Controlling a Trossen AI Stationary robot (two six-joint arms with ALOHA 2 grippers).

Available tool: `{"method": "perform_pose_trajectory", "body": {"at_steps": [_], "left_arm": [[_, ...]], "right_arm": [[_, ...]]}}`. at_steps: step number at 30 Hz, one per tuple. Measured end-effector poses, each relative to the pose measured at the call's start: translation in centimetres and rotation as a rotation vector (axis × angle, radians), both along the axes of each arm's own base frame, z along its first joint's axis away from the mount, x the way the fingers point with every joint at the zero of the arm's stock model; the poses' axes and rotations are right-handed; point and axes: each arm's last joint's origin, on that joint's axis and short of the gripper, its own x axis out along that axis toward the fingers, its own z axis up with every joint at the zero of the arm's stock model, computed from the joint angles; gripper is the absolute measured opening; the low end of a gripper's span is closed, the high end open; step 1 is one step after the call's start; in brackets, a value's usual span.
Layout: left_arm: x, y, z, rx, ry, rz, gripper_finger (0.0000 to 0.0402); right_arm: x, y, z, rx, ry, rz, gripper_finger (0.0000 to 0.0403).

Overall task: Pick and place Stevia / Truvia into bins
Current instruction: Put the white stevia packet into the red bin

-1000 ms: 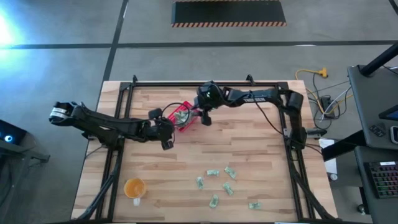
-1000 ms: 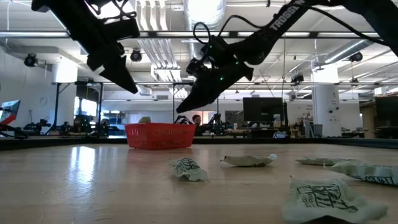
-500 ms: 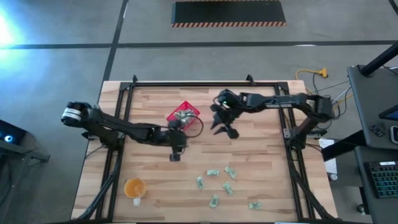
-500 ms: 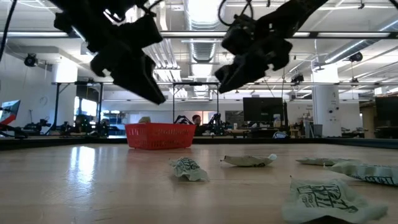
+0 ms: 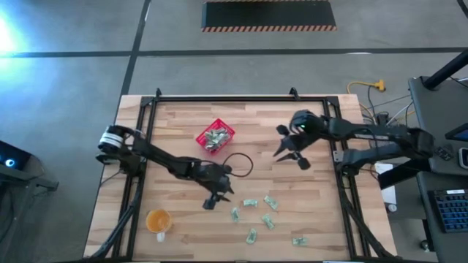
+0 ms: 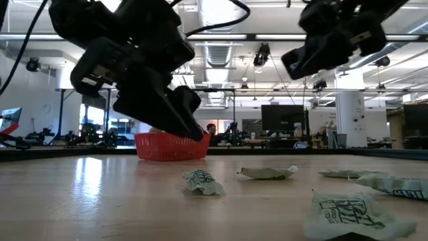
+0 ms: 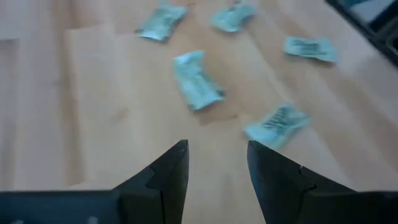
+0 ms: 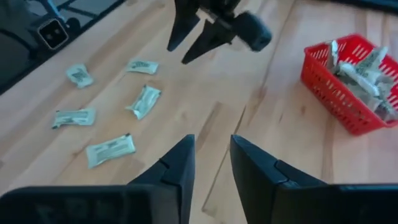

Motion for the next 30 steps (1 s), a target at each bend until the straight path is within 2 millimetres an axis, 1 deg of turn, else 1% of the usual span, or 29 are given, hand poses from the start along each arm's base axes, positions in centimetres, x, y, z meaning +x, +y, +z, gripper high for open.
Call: {"method": "perform_pose_trajectory", "body": {"at_steps": [2, 7, 10, 12, 13, 15, 19, 27, 30], "left_arm": [[0.1, -0.5, -0.3, -0.016, -0.011, -0.033, 0.0147], [0.8, -2.0, -0.1, -0.013, -0.039, -0.085, 0.0147], [0.8, -3.1, -0.5, -0.01, -0.062, -0.123, 0.0147], [0.8, -3.9, -1.1, -0.01, -0.073, -0.148, 0.0147], [0.8, -4.2, -1.5, 0.005, -0.075, -0.168, 0.0147], [1.2, -4.7, -1.7, 0.038, -0.114, -0.198, 0.0147], [1.7, -4.8, -2.0, 0.054, -0.118, -0.196, 0.0147], [1.5, -4.8, -2.3, 0.074, -0.102, -0.208, 0.0145], [1.4, -4.6, -2.6, 0.109, -0.078, -0.175, 0.0145]], "right_arm": [[-1.2, 0.4, 0.0, -0.009, -0.029, -0.001, 0.0087], [-3.9, 1.3, -0.3, -0.017, -0.079, -0.008, 0.0074], [-4.9, 1.6, -0.2, -0.018, -0.118, -0.018, 0.0068], [-5.6, 1.8, -0.1, -0.026, -0.146, -0.017, 0.0064], [-5.7, 1.9, 0.1, -0.035, -0.174, -0.017, 0.0063], [-6.1, 2.0, 0.2, -0.04, -0.191, -0.017, 0.0063], [-6.4, 2.1, 0.5, -0.028, -0.206, -0.029, 0.0063], [-6.1, 2.0, 0.3, -0.029, -0.202, -0.027, 0.0063], [-6.0, 2.0, 0.2, -0.027, -0.195, -0.027, 0.0064]]}}
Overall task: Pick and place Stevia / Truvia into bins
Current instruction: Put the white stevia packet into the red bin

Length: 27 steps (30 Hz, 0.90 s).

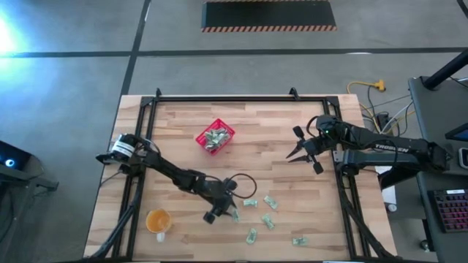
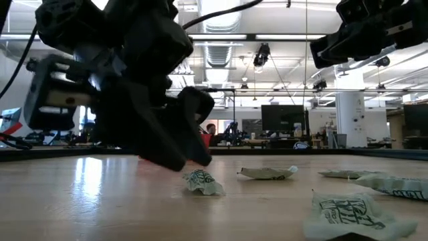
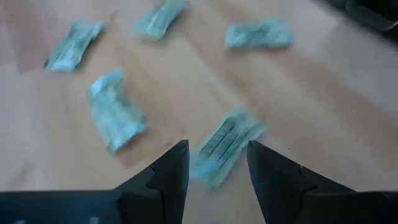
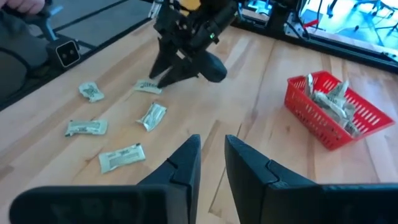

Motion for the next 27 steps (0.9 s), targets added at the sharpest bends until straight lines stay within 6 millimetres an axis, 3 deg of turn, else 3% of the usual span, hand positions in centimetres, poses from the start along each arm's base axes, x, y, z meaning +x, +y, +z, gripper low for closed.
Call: {"method": "perform_pose_trajectory", "body": {"at_steps": [27], "left_arm": [[-0.06, 0.06, -0.53, 0.009, 0.018, 0.006, 0.0145]], "right_arm": [[0.01, 0.0, 0.04, -0.004, -0.006, 0.001, 0.0059]]}}
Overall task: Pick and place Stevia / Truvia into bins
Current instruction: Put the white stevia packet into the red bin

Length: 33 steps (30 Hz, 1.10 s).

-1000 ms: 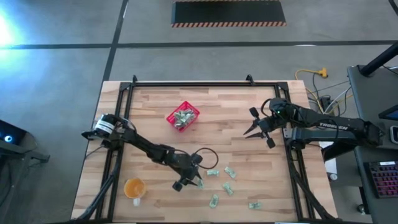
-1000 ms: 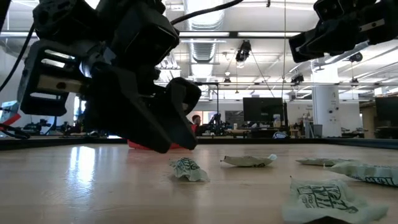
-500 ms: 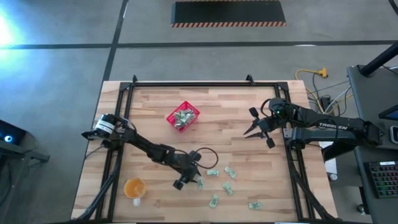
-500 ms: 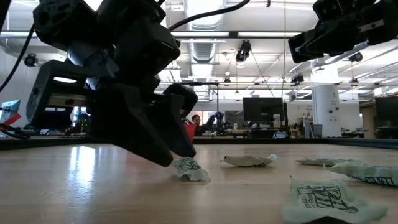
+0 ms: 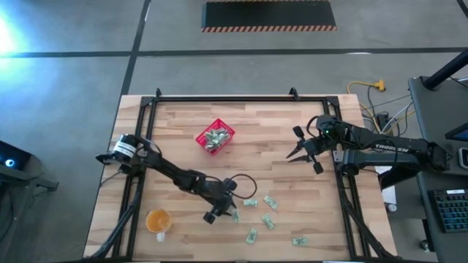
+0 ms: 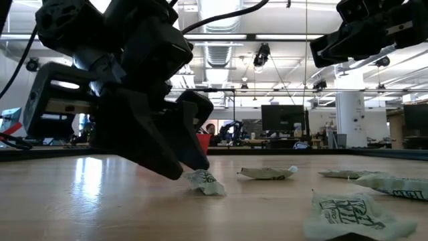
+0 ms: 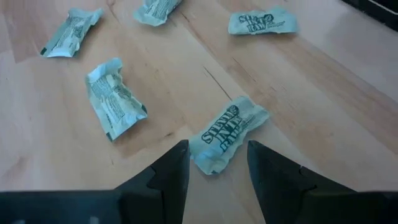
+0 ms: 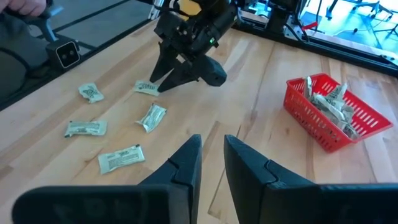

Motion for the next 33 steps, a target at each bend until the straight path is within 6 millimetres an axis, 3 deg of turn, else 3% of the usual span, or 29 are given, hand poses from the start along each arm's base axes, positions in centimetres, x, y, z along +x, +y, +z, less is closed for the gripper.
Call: {"method": "perform_pose_trajectory", "body": {"at_steps": [6, 18, 33], "left_arm": [[0.8, -0.1, -1.2, 0.002, -0.023, -0.018, 0.0145], [1.0, 0.1, -0.9, 0.004, -0.02, -0.005, 0.014], [1.0, 0.2, -0.8, 0.014, -0.024, -0.004, 0.0019]], "right_arm": [[0.0, 0.0, 0.0, 0.0, -0.001, 0.0, 0.0059], [0.0, 0.0, 0.0, 0.0, -0.001, 0.0, 0.006], [0.0, 0.0, 0.0, 0.0, -0.001, 0.0, 0.0059]]}}
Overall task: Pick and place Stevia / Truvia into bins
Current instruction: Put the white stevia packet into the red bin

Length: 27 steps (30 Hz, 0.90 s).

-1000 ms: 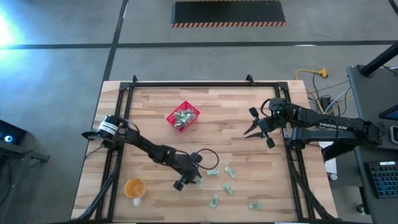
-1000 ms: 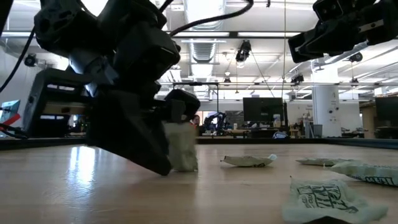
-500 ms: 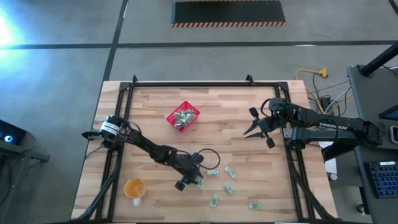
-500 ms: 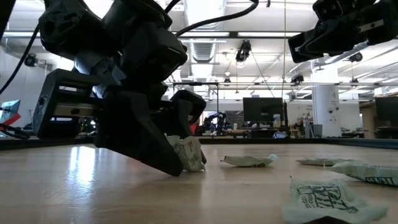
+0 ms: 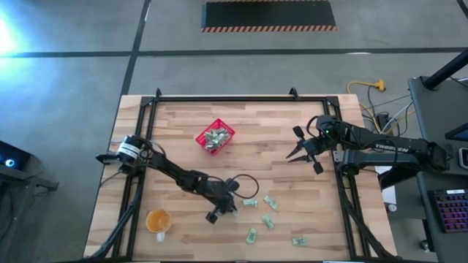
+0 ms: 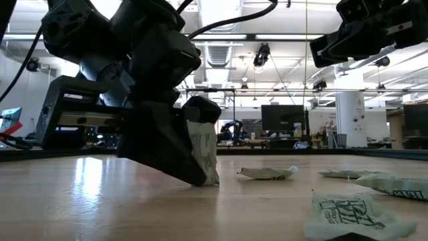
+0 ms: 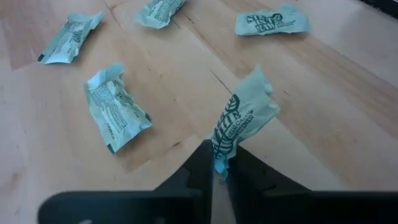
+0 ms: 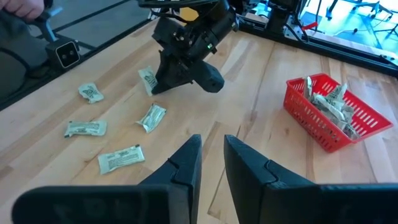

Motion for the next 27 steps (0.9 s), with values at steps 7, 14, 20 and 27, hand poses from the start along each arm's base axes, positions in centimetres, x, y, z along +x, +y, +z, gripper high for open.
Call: {"method": "perform_pose_trajectory", "body": {"at_steps": [7, 14, 20, 27], "left_arm": [[-0.2, 0.5, 1.9, 0.055, -0.045, 0.095, 0.0004], [-1.4, 1.7, 5.1, 0.257, -0.085, 0.321, 0.0003], [-3.1, 4.0, 8.2, 0.616, -0.112, 0.605, 0.0002], [-5.0, 8.4, 10.4, 0.789, -0.022, 0.862, 0.0002]], "right_arm": [[0.0, 0.0, 0.0, 0.0, 0.0, 0.0, 0.0059], [0.0, 0.0, 0.0, 0.0, 0.0, 0.0, 0.0057], [0.0, 0.0, 0.0, 0.0, -0.001, 0.0, 0.0057], [0.0, 0.0, 0.0, -0.001, -0.003, -0.001, 0.0057]]}}
